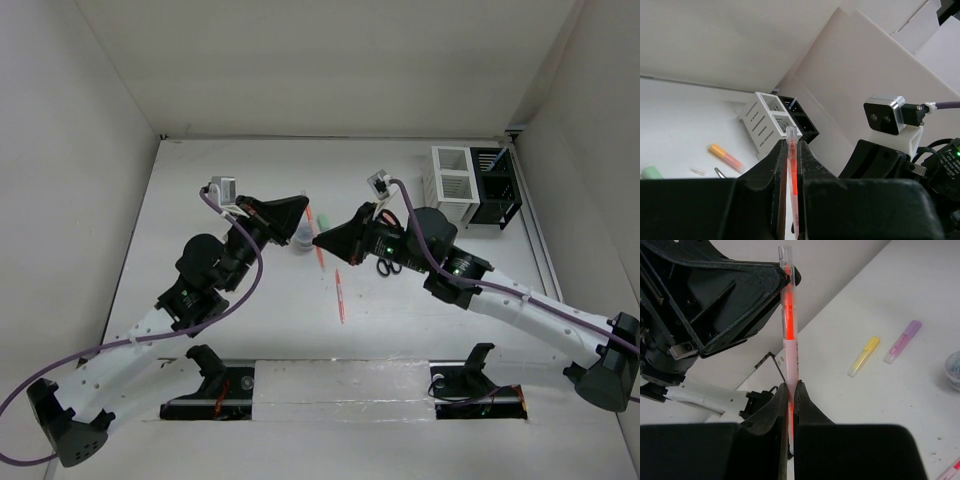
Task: Sort the stationery into containers
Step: Close the pen cap on the pen.
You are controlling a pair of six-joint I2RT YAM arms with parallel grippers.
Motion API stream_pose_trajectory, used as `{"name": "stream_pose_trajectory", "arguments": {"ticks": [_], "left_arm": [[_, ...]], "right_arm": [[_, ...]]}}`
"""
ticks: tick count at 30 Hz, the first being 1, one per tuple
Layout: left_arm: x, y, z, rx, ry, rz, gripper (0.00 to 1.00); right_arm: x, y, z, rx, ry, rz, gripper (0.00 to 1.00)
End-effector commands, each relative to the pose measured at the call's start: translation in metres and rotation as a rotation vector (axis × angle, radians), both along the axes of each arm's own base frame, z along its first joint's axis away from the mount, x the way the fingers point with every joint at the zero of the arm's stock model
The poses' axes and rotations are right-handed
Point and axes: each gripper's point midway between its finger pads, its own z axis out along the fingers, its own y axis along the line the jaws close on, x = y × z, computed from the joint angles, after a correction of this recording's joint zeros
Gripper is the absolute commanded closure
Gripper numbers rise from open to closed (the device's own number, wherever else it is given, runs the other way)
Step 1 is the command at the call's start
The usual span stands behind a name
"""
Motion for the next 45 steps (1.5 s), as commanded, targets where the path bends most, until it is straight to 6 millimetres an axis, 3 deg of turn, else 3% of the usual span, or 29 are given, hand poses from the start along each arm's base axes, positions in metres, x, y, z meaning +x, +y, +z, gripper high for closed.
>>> {"name": "stream_pose_trajectory", "arguments": {"ticks": [1,7,13,20,25,29,40,45], "left_arm": [[-0.007,-0.007,-0.006,0.011,-0.015,-0.05,1.0],[-0.007,-0.014,-0.012,0.058,-0.027,-0.061,1.0],[-0.018,-0.026,-0.014,0.07,-0.065,-0.138,1.0],[-0.022,-0.036,-0.021,0.1,-0.066,-0.192,1.0],[-0.025,-0.04,-0.028,0.106,-0.063,-0.212,1.0],[-0.027,-0.04,-0.033,0.115,-0.07,-0.219,1.0],[-0.033,-0.044,-0.033,0.113,-0.085,-0.257,1.0],[-0.034,-0.045,-0.033,0.114,-0.087,-0.266,1.0]], "right_arm": [[0.006,-0.01,0.07,0.183,-0.063,-0.071,1.0],[-0.005,-0.025,0.108,0.269,-0.059,-0.061,1.0],[-0.003,-0.029,0.12,0.326,-0.075,-0.05,1.0],[0.009,-0.028,0.123,0.324,-0.089,-0.033,1.0],[0.007,-0.024,0.127,0.319,-0.085,0.031,1.0],[0.009,-0.034,0.136,0.34,-0.062,0.064,1.0],[0.01,-0.038,0.143,0.387,-0.025,0.121,1.0],[0.022,-0.035,0.143,0.364,-0.088,0.101,1.0]]}}
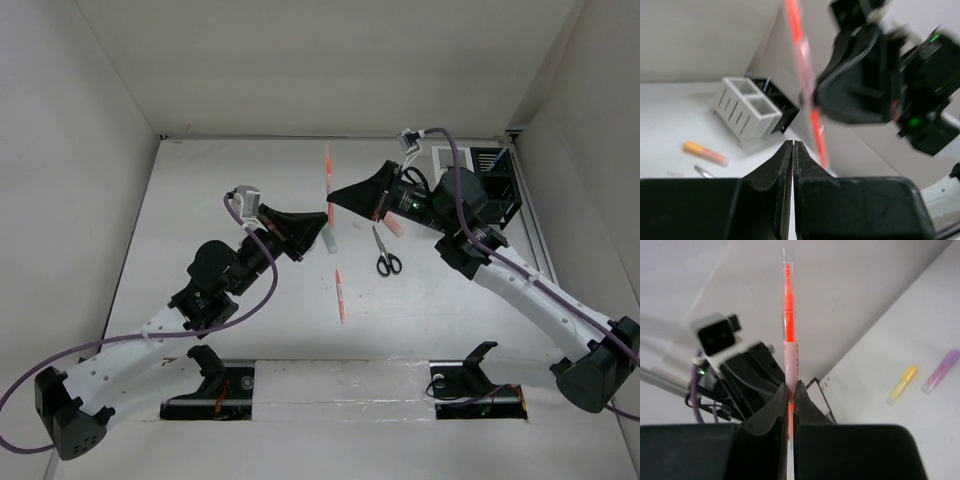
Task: Sort the stationery into containers
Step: Close the pen cap on the pen, then place the pen in the storage box.
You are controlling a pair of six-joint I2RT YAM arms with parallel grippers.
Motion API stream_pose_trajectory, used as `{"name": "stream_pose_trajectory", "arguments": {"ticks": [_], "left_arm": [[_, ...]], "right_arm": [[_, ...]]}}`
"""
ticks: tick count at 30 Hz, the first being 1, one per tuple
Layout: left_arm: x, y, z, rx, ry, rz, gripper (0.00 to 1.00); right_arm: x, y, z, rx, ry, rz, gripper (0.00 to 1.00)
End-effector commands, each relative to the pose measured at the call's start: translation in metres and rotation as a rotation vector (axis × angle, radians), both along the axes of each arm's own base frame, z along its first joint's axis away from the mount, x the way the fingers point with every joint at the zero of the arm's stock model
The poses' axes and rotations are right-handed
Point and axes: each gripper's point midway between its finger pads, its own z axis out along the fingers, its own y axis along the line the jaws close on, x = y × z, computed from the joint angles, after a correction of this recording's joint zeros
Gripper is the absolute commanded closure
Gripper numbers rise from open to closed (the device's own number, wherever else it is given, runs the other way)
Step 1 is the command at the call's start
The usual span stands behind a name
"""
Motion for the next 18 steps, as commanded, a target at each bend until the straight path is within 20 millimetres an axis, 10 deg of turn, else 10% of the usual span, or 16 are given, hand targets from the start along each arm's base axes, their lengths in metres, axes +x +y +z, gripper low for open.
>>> {"name": "stream_pose_trajectory", "arguments": {"ticks": [1,10,14,15,18], "left_arm": [[-0.011,-0.014,-0.027,0.094,0.035,-0.089,1.0],[-0.001,0.013,0.011,0.071,0.064,0.05,1.0],[0.017,0.033,-0.004,0.132,0.199,0.197,0.35],[0.025,0.043,-0.009,0.144,0.236,0.272,0.02],[0.036,0.057,-0.037,0.253,0.361,0.388,0.0]], "right_arm": [[-0.003,-0.011,0.082,0.17,-0.273,-0.057,1.0],[0.025,-0.01,0.027,0.019,-0.366,-0.2,1.0],[0.057,-0.045,0.027,-0.06,-0.502,-0.387,1.0],[0.068,-0.053,0.021,-0.114,-0.555,-0.432,1.0],[0.104,-0.095,0.023,-0.192,-0.613,-0.604,1.0]]}}
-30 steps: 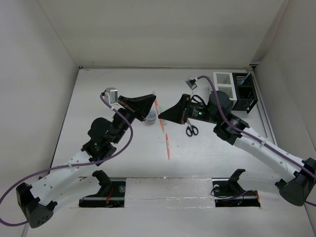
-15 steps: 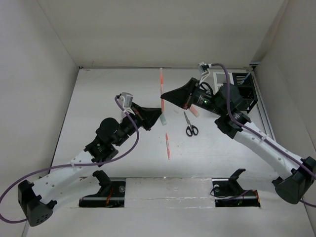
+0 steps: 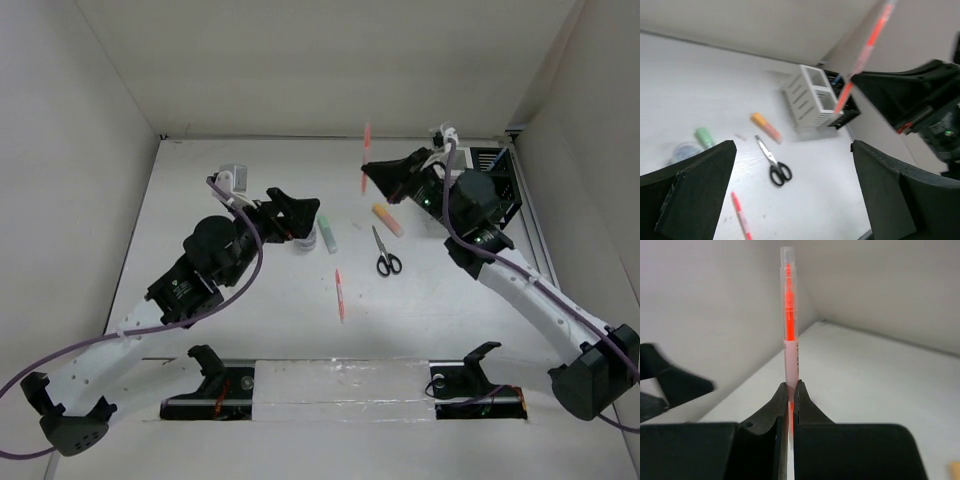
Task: Sort the stationery into containers
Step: Place the pen in the storage box.
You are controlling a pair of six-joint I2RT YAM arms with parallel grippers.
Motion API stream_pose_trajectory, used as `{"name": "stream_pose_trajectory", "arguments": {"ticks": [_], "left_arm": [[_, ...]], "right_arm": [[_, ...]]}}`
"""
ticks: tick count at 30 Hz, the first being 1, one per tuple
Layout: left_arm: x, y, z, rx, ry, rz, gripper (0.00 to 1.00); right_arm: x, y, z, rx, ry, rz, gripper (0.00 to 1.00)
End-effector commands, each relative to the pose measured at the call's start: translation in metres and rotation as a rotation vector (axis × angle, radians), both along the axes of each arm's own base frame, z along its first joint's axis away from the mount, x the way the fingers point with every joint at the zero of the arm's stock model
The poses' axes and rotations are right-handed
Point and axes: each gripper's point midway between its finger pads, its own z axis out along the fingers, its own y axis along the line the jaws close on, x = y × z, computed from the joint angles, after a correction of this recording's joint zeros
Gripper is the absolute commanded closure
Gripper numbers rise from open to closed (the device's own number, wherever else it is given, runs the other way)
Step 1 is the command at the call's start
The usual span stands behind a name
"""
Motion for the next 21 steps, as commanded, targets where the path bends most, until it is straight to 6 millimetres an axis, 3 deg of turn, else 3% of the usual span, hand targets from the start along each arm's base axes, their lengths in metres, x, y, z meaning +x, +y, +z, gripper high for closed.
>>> {"name": "stream_pose_trajectory", "arguments": {"ticks": [1,2,4,5,7,9,10,11,12,15,19,20,21], "left_arm": [[0.018,0.033,-0.032,0.13,0.16,0.222,0.0],[0.019,0.036,-0.04,0.161,0.19,0.244,0.0],[0.022,0.044,-0.064,0.259,0.267,0.287,0.0],[0.023,0.048,-0.068,0.281,0.284,0.298,0.0],[0.021,0.055,-0.088,0.354,0.337,0.312,0.0],[0.021,0.061,-0.093,0.373,0.354,0.324,0.0],[0.019,0.063,-0.096,0.385,0.351,0.322,0.0],[0.017,0.066,-0.104,0.407,0.356,0.32,0.0],[0.017,0.064,-0.099,0.387,0.345,0.309,0.0],[0.011,0.063,-0.098,0.383,0.33,0.272,0.0],[0.005,0.064,-0.091,0.359,0.298,0.244,0.0],[0.003,0.063,-0.091,0.35,0.294,0.233,0.0],[0.002,0.061,-0.091,0.348,0.296,0.221,0.0]], "right_arm": [[0.038,-0.055,0.028,-0.066,-0.215,-0.254,1.0],[0.057,-0.081,0.025,-0.087,-0.212,-0.33,1.0],[0.08,-0.105,0.014,-0.132,-0.213,-0.407,1.0],[0.093,-0.13,0.013,-0.152,-0.223,-0.47,1.0],[0.113,-0.156,-0.002,-0.216,-0.227,-0.551,1.0],[0.126,-0.192,-0.003,-0.245,-0.271,-0.66,1.0],[0.134,-0.205,-0.016,-0.267,-0.261,-0.694,1.0],[0.138,-0.216,-0.015,-0.273,-0.275,-0.724,1.0],[0.142,-0.237,-0.011,-0.281,-0.293,-0.775,1.0],[0.157,-0.268,-0.026,-0.304,-0.256,-0.836,1.0],[0.175,-0.328,-0.038,-0.314,-0.198,-0.96,1.0],[0.179,-0.335,-0.037,-0.305,-0.193,-0.972,1.0],[0.186,-0.346,-0.048,-0.312,-0.163,-0.998,1.0]]}}
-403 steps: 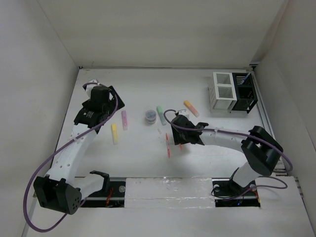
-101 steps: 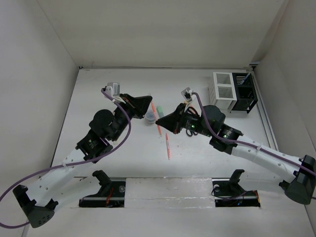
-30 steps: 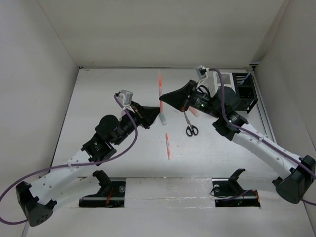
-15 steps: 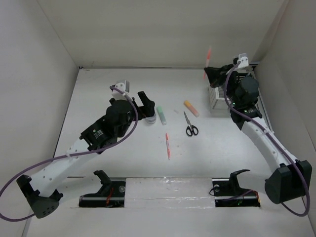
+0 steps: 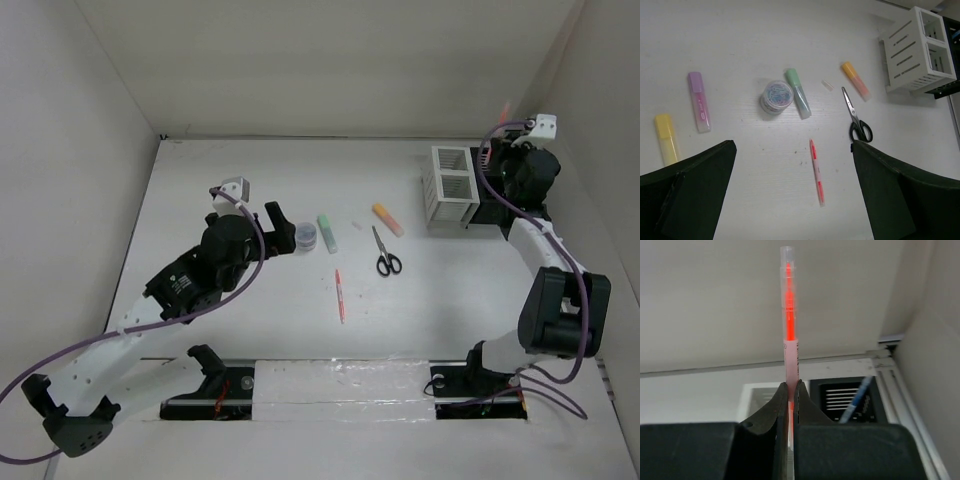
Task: Sort the stationery into containers
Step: Place the pen in the storage box.
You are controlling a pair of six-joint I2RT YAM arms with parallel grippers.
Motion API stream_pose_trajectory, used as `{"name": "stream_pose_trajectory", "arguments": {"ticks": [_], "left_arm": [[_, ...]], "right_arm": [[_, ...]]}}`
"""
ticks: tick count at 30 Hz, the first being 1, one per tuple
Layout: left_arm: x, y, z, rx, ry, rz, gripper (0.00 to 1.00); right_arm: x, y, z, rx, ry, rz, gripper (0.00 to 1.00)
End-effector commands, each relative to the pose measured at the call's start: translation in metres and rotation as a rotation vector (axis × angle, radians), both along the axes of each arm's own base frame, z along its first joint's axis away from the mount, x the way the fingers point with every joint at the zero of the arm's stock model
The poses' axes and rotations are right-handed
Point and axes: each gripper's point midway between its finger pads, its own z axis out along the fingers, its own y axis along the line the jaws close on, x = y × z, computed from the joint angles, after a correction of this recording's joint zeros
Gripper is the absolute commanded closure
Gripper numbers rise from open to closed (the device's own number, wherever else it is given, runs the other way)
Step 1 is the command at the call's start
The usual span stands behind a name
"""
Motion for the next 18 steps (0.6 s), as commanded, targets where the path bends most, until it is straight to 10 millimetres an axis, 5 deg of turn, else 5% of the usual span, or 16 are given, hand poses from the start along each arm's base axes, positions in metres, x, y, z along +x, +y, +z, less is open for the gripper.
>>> {"name": "stream_pose_trajectory", "arguments": {"ticks": [1,9,18], "left_arm": [[-0.003,-0.004,0.002,-0.006,-0.019,-0.045,0.0],[-0.003,-0.008,0.0,-0.006,-0.006,-0.063,0.0],[-0.004,-0.008,-0.005,0.009,-0.002,-0.067,0.0]], "right_arm": [[0.012,-0.035,0.042,-0.005,-0.134,-0.094,1.0],[0.049,-0.08,0.002,0.047,-0.019,-0.146,1.0],[0.075,-0.084,-0.041,0.108,0.064,-0.112,1.0]]}}
